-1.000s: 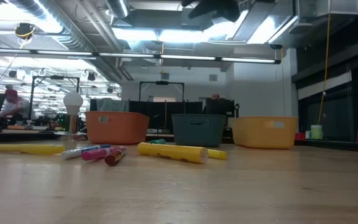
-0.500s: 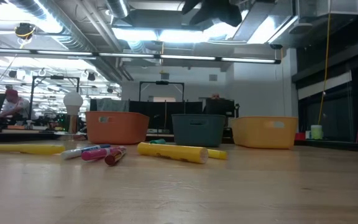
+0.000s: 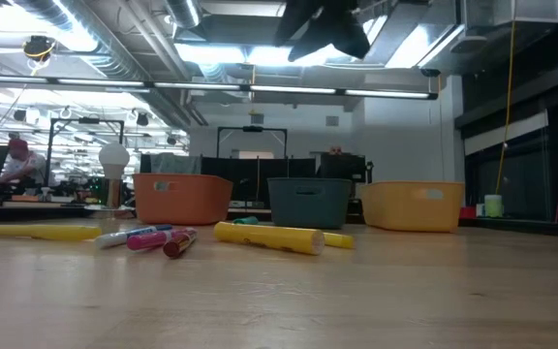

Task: Pick & Place Markers
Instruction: Put the right yellow pen into the orange bin

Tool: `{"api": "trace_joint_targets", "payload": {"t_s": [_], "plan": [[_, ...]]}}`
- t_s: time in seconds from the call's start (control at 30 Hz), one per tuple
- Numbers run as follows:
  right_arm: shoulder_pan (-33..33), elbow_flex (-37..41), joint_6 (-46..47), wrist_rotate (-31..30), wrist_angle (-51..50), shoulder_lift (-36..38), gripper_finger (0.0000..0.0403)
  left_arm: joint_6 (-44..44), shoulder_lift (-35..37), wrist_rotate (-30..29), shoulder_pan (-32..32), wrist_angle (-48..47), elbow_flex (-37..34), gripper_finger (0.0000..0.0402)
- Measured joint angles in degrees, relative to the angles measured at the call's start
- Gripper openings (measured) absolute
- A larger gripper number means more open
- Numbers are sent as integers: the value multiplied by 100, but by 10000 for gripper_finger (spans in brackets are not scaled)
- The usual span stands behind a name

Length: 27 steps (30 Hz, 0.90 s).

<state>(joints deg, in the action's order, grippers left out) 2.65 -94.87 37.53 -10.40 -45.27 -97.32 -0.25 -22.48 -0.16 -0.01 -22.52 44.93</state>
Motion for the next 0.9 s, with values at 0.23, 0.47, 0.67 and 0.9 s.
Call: {"api": "trace_joint_targets", "payload": {"t_s": [0.23, 0.47, 0.67, 0.9], "plan": [[-139, 0, 1, 5, 311, -78, 138, 0, 0, 0, 0, 0, 2, 10], [-217, -101, 104, 3, 692, -78, 138, 0, -1, 0, 0, 0, 2, 11], [-288, -243, 106, 7, 832, -78, 138, 0, -1, 0, 0, 0, 2, 8], [-295, -348, 42, 6, 852, -76, 138, 0, 0, 0, 0, 0, 2, 13]]}}
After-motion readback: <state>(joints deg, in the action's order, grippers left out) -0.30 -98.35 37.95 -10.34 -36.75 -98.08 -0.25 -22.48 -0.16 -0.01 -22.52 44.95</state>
